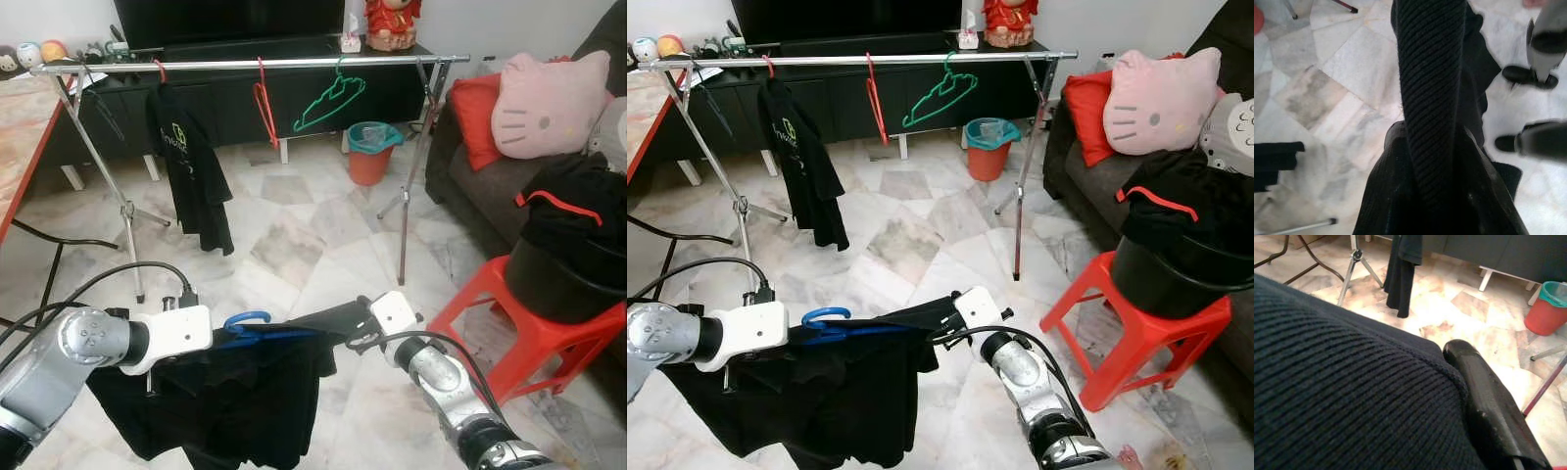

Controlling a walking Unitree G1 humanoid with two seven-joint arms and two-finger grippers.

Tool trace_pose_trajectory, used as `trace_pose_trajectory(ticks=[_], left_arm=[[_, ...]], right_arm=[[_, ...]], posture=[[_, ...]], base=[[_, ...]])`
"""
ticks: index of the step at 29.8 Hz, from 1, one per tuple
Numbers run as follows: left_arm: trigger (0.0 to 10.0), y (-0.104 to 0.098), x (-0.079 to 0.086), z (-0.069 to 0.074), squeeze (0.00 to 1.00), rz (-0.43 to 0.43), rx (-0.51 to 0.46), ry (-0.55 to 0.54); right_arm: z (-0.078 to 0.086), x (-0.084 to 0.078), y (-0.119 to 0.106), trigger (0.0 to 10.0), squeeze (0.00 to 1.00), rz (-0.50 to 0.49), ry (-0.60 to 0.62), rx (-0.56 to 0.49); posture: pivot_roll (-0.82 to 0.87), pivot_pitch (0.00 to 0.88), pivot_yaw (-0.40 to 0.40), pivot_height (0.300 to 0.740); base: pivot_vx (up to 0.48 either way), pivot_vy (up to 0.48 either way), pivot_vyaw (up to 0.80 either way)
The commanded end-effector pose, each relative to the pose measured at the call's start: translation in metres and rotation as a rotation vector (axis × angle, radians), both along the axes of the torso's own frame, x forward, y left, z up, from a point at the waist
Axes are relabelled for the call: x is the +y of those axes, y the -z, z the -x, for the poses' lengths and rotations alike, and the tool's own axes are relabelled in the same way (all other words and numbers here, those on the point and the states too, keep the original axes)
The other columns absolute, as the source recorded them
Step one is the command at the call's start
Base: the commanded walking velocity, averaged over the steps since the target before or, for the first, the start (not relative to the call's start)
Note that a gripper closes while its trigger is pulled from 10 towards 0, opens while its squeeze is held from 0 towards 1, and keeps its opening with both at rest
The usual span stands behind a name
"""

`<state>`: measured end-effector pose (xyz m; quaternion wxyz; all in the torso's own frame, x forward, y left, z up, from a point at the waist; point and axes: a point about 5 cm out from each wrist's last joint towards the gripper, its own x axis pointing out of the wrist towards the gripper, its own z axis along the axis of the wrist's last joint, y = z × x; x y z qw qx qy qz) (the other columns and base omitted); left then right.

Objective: Hang hanger

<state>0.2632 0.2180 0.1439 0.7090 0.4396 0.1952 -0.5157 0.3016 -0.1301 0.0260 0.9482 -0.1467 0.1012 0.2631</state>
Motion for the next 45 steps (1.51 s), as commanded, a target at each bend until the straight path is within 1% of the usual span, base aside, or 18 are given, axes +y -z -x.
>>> trace_pose_trajectory(ticks=[1, 3, 6, 10, 11, 12, 15, 16, 17, 19, 21, 22, 27, 32, 35, 38, 44, 45], left_arm=[[10.0, -0.02, 0.028, -0.007, 0.0, -0.067, -0.054, -0.063], [10.0, -0.023, 0.03, -0.007, 0.0, -0.06, -0.06, -0.059], [10.0, -0.037, 0.028, -0.007, 0.0, 0.049, -0.085, -0.022], [10.0, -0.039, 0.024, -0.005, 0.0, 0.064, -0.093, 0.018], [10.0, -0.039, 0.016, -0.004, 0.0, 0.083, -0.106, 0.058], [10.0, -0.039, 0.016, -0.004, 0.0, 0.083, -0.106, 0.058], [10.0, -0.04, 0.0, 0.0, 0.0, 0.123, -0.127, 0.174], [10.0, -0.037, 0.0, 0.002, 0.0, 0.078, -0.125, 0.208], [10.0, -0.037, 0.0, 0.002, 0.0, 0.078, -0.125, 0.208], [10.0, -0.03, 0.002, 0.003, 0.0, -0.01, -0.12, 0.246], [10.0, -0.026, 0.001, 0.004, 0.0, -0.041, -0.129, 0.271], [10.0, -0.025, 0.0, 0.003, 0.0, -0.043, -0.133, 0.274], [10.0, -0.017, 0.01, -0.004, 0.0, -0.163, -0.196, 0.271], [10.0, -0.02, 0.006, -0.005, 0.0, -0.12, -0.242, 0.298], [10.0, -0.022, -0.004, -0.004, 0.0, -0.076, -0.282, 0.354], [10.0, -0.02, -0.012, 0.001, 0.0, -0.059, -0.273, 0.4], [10.0, -0.006, -0.025, 0.013, 0.0, -0.073, -0.228, 0.536], [10.0, -0.005, -0.033, 0.015, 0.0, -0.049, -0.235, 0.566]], right_arm=[[0.001, -0.019, 0.003, 0.0, 0.0, 0.012, 0.066, 0.024], [0.002, -0.02, 0.004, 0.0, 0.0, 0.018, 0.06, 0.031], [0.005, -0.022, 0.008, 0.0, 0.0, 0.035, 0.059, 0.043], [0.006, -0.023, 0.009, 0.0, 0.0, 0.038, 0.064, 0.048], [0.005, -0.022, 0.009, 0.0, 0.0, 0.039, 0.064, 0.049], [0.005, -0.022, 0.009, 0.0, 0.0, 0.039, 0.064, 0.049], [0.003, -0.023, 0.007, 0.0, 0.0, 0.041, 0.068, 0.046], [0.002, -0.024, 0.006, 0.0, 0.0, 0.037, 0.071, 0.042], [0.002, -0.024, 0.006, 0.0, 0.0, 0.037, 0.071, 0.042], [0.002, -0.025, 0.006, 0.0, 0.0, 0.038, 0.074, 0.042], [0.002, -0.026, 0.006, 0.0, 0.0, 0.039, 0.076, 0.041], [0.002, -0.026, 0.006, 0.0, 0.0, 0.039, 0.076, 0.041], [0.002, -0.026, 0.005, 0.0, 0.0, 0.034, 0.072, 0.04], [0.004, -0.024, 0.008, 0.0, 0.0, 0.035, 0.07, 0.051], [0.005, -0.022, 0.011, 0.0, 0.0, 0.041, 0.072, 0.068], [0.007, -0.021, 0.013, 0.0, 0.0, 0.042, 0.073, 0.082], [0.009, -0.018, 0.018, 0.0, 0.0, 0.045, 0.083, 0.112], [0.01, -0.018, 0.02, 0.0, 0.0, 0.043, 0.083, 0.125]], posture=[[0.05, 0.0, -0.043, 0.74], [0.05, 0.0, -0.043, 0.74], [0.05, 0.0, -0.045, 0.74], [0.05, 0.0, -0.047, 0.74], [0.05, 0.0, -0.047, 0.74], [0.05, 0.0, -0.047, 0.74], [0.05, 0.0, -0.047, 0.74], [0.05, 0.0, -0.034, 0.74], [0.05, 0.0, -0.034, 0.74], [0.05, 0.0, -0.03, 0.74], [0.05, 0.0, -0.028, 0.74], [0.05, 0.0, -0.028, 0.74], [0.05, 0.0, -0.026, 0.74], [0.05, 0.0, -0.026, 0.74], [0.05, 0.0, -0.029, 0.74], [0.05, 0.0, -0.029, 0.74], [0.06, 0.0, -0.023, 0.74], [0.07, 0.0, -0.027, 0.74]], base=[[0.0, 0.0, 0.0], [0.0, 0.0, 0.0], [0.0, 0.0, 0.0], [0.0, 0.0, 0.0], [0.0, 0.0, 0.0], [0.0, 0.0, 0.0], [0.0, 0.0, 0.0], [0.0, 0.0, 0.0], [0.0, 0.0, 0.0], [0.0, 0.0, 0.0], [0.0, 0.0, 0.0], [0.0, 0.0, 0.0], [0.0, 0.0, 0.0], [0.0, 0.0, 0.0], [0.0, 0.0, 0.0], [0.0, 0.0, 0.0], [0.0, 0.0, 0.0], [0.0, 0.0, 0.0]])
